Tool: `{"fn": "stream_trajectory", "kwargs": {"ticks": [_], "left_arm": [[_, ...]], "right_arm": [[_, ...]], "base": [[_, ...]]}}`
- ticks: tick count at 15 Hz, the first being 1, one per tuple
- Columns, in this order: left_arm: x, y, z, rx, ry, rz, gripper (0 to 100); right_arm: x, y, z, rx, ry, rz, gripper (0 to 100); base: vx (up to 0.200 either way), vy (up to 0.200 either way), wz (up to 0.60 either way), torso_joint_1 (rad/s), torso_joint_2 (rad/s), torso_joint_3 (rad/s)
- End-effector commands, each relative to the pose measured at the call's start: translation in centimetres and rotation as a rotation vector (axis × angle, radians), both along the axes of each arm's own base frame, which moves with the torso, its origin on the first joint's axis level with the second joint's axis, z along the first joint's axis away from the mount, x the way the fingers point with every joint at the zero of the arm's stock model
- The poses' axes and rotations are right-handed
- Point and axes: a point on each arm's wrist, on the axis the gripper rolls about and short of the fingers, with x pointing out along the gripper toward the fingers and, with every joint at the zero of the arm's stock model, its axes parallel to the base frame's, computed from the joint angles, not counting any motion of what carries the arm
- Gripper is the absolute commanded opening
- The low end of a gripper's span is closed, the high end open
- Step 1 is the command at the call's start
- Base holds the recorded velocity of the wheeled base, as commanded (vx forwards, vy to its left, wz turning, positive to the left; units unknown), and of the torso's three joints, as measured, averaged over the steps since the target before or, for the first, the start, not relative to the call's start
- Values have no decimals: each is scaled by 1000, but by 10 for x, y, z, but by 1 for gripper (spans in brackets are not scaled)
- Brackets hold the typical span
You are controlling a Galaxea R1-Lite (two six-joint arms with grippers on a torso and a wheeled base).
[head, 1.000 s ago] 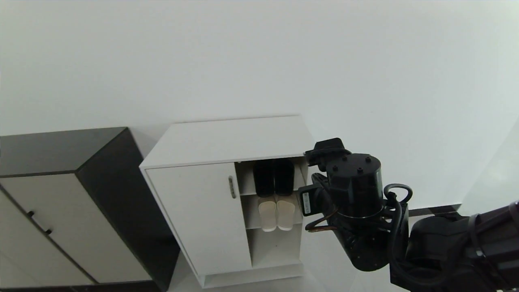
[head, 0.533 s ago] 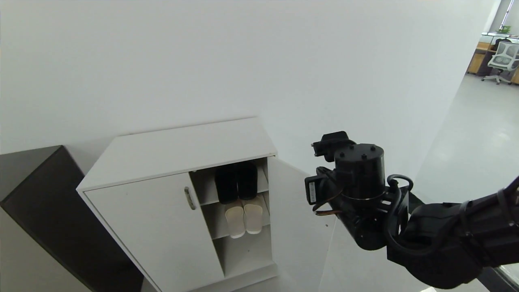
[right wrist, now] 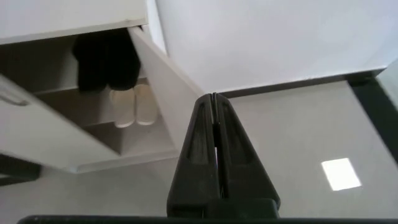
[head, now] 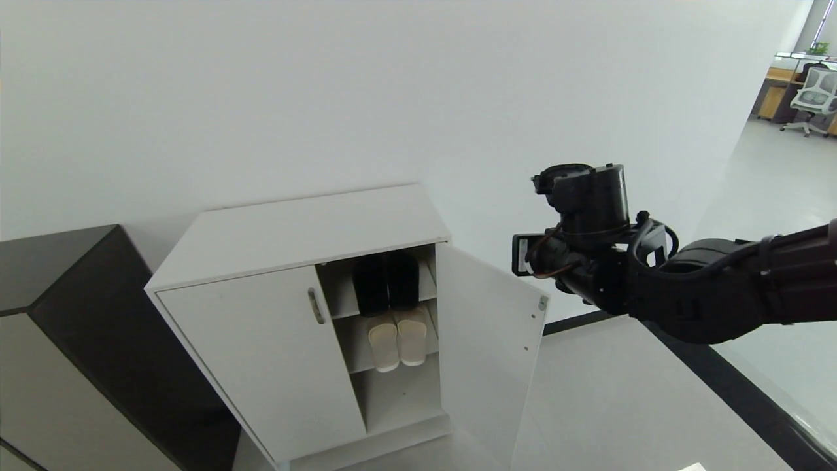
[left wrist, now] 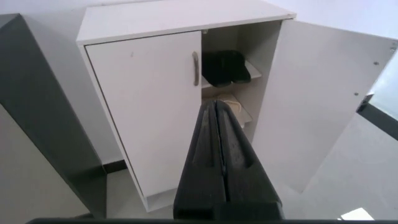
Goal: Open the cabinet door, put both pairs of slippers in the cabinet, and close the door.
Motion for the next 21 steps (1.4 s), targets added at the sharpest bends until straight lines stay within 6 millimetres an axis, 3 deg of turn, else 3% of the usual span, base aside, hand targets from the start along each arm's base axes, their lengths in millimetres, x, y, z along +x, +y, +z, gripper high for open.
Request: {"fn": "stream_trajectory", "kwargs": {"ticks": [1,5,10,14,21], "left_arm": [[0,0,0,1,1,0,0],[0,0,0,1,1,0,0],[0,0,0,1,1,0,0],[0,0,0,1,1,0,0],[0,0,0,1,1,0,0]], "right_arm": [[20,-2,6,40,4,-25,0],[67,-17,-19,25,28,-118,0],[106,-26,-48,27,41,-149,0],[119,-23,-72,5,78,-157,0],[122,-20,-86,-13,103,-154,0]], "base": [[-200,0,0,-12,7,2],[0,0,0,0,0,0],[0,0,0,0,0,0],[0,0,0,0,0,0],[0,0,0,0,0,0]]}}
